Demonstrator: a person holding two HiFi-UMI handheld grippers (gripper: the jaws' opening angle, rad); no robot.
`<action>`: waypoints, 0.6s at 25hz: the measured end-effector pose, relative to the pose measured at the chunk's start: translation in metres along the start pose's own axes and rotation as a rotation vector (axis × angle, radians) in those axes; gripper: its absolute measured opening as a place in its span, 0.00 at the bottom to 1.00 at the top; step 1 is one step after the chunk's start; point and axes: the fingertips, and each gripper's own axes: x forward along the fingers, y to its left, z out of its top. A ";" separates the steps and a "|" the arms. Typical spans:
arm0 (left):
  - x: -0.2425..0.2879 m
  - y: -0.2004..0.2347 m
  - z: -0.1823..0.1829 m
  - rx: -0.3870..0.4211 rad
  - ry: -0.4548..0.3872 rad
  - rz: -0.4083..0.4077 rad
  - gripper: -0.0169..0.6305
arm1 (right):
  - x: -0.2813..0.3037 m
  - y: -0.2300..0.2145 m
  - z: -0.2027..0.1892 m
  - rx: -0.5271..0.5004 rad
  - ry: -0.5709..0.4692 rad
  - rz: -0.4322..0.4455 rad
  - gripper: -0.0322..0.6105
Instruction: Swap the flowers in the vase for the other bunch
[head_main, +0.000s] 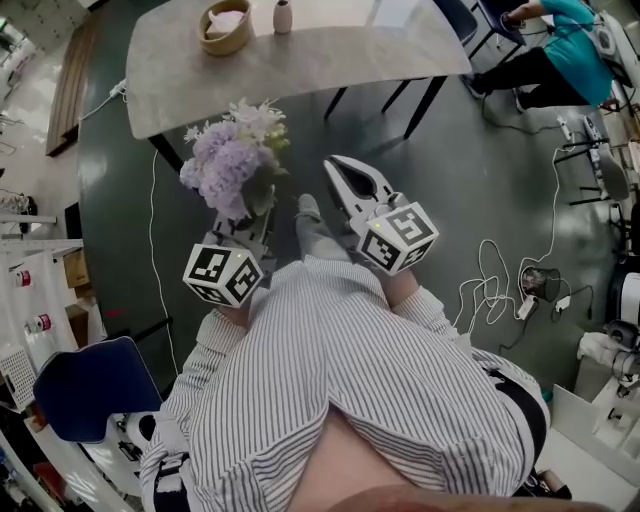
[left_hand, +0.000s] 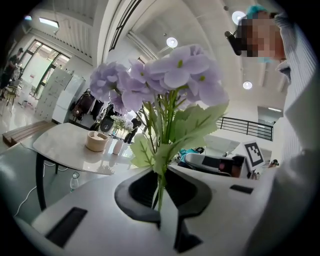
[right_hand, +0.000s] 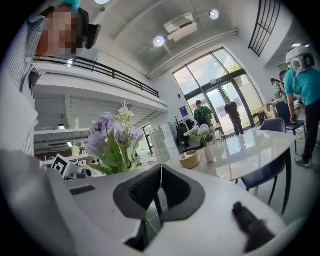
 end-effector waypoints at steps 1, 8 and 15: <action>0.005 0.004 0.001 0.001 -0.002 0.003 0.10 | 0.005 -0.005 0.001 0.000 0.001 0.002 0.08; 0.029 0.016 0.012 0.022 -0.038 0.017 0.10 | 0.026 -0.021 0.015 -0.041 -0.008 0.042 0.08; 0.031 0.017 0.013 0.043 -0.068 0.031 0.10 | 0.028 -0.027 0.018 -0.070 -0.019 0.036 0.08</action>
